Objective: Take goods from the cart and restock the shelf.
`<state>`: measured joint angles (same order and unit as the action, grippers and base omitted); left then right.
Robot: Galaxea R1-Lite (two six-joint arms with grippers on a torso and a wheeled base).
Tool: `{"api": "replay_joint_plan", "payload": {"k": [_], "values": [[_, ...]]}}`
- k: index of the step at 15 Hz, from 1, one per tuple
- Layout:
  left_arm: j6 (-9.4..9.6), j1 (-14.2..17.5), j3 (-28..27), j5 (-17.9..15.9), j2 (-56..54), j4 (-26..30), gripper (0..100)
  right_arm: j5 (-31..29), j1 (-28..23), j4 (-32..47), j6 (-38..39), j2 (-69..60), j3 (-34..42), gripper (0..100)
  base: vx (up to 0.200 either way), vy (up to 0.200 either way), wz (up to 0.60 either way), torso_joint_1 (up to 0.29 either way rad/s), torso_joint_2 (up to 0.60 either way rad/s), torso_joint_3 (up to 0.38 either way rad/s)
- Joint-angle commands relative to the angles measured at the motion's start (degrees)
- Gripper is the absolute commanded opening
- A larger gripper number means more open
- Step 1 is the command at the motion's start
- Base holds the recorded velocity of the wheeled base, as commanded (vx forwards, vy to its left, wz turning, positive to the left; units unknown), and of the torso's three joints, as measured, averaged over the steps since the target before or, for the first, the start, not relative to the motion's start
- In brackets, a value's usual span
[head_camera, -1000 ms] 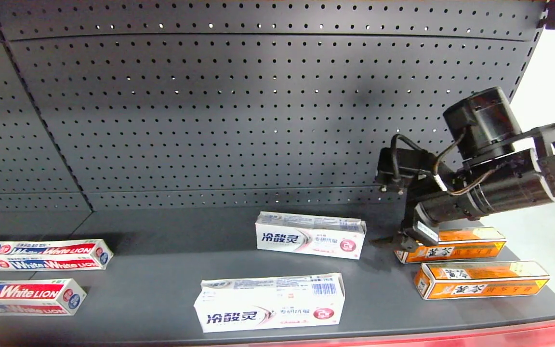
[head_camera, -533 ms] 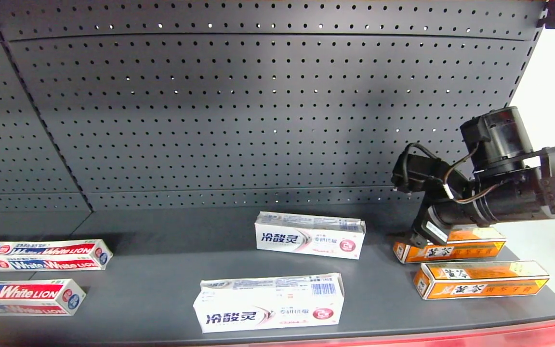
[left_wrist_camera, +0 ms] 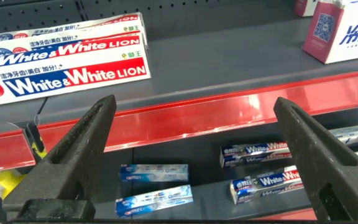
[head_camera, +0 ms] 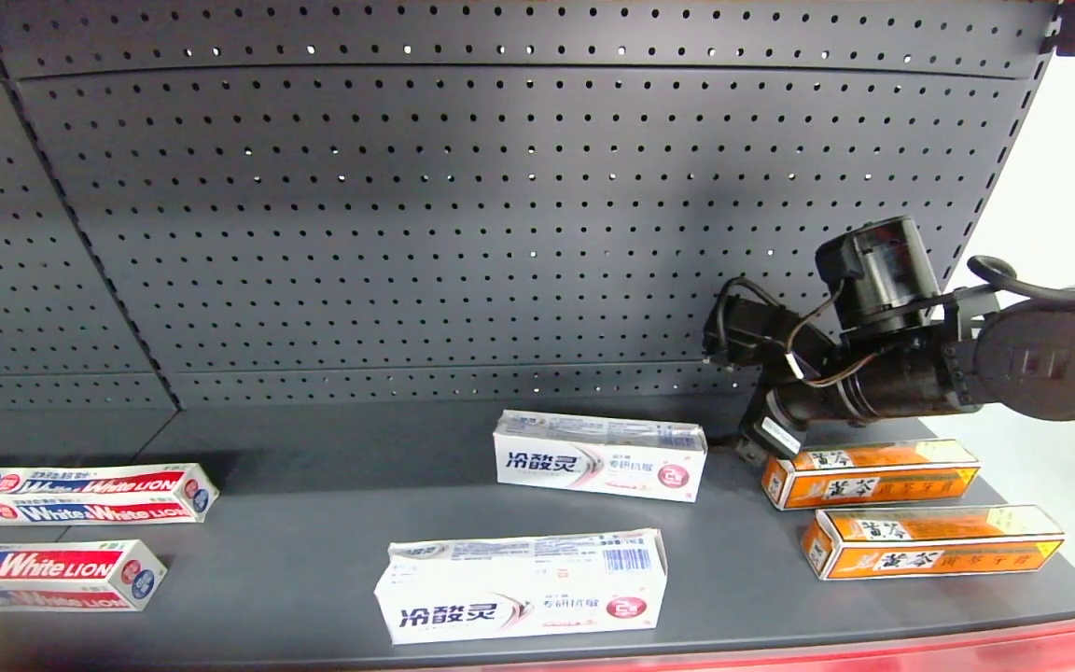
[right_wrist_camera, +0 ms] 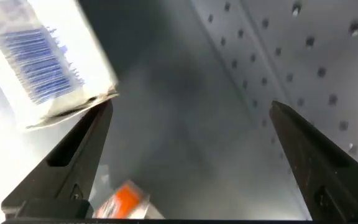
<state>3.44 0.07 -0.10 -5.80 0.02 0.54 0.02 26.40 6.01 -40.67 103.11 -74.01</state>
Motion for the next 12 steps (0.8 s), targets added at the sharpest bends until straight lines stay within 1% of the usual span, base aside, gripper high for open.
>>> {"api": "replay_joint_plan", "payload": {"k": [1, 9, 12], "values": [[-0.01, 0.0, 0.0, 0.0, 0.0, 0.0, 100, 0.1, 0.8, 0.1, 0.0, 3.8, -3.3, 100, 0.0, 0.0, 0.0, 0.0, 0.0, 0.0], [-0.01, 0.0, 0.0, 0.0, 0.0, 0.0, 100, 0.1, 4.2, 0.0, 0.2, 7.9, -7.6, 100, 0.0, 0.0, 0.0, 0.0, 0.0, 0.0], [-0.01, 0.0, 0.0, 0.0, 0.0, 0.0, 100, 0.1, 4.4, 0.0, 0.2, 8.7, -8.5, 100, 0.0, 0.0, 0.0, 0.0, 0.0, 0.0]]}}
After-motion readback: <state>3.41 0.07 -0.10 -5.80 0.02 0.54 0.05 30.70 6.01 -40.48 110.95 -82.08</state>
